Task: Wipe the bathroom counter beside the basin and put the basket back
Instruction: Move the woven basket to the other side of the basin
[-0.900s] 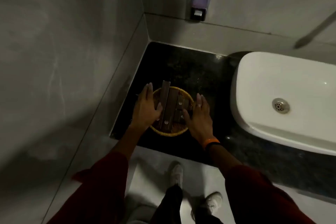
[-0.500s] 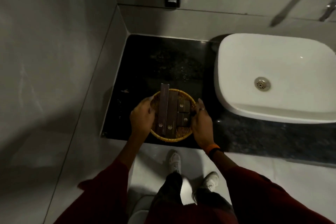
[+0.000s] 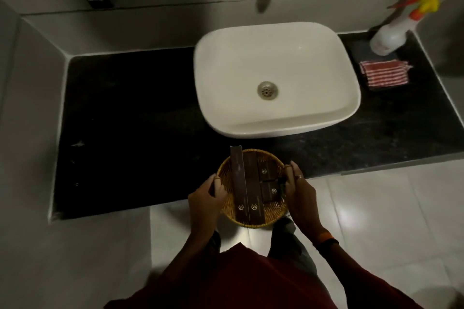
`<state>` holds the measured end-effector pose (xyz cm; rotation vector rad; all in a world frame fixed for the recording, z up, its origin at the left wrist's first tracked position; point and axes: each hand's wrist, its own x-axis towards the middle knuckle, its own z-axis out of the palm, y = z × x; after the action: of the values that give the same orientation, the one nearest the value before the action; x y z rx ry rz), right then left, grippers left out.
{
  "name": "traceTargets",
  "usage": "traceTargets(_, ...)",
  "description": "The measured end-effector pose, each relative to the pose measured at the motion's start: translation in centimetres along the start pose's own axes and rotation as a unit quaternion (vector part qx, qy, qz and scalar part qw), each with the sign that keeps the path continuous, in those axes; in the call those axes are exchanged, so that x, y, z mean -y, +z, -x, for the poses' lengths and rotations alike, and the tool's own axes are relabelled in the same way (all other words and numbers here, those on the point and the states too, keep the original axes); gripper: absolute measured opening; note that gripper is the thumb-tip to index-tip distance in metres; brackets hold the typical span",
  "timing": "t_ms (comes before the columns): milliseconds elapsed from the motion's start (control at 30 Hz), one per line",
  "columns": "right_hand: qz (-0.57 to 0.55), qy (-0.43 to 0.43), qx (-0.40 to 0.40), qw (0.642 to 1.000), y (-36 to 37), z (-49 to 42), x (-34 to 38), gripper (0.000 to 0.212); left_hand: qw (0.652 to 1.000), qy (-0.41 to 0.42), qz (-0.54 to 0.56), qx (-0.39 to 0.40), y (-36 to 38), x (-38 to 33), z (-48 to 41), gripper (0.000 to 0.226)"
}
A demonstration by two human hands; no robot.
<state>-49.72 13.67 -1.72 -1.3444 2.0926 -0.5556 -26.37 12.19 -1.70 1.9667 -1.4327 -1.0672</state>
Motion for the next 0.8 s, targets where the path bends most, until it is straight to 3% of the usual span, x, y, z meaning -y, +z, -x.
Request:
traceTargets(467, -0.074, 0.032, -0.051, 0.995, -21.2, -10.9, -19.0, 0.043, 0.998, 0.046, 0.021, 0.048, 24.4, -19.3, 1.9, 0.023)
traceTargets(800, -0.131, 0.04, -0.022, 0.99, -26.0, -21.9, -21.9, 0.036, 1.0, 0.004, 0.03, 0.002, 31.9, -25.9, -4.5, 0.016)
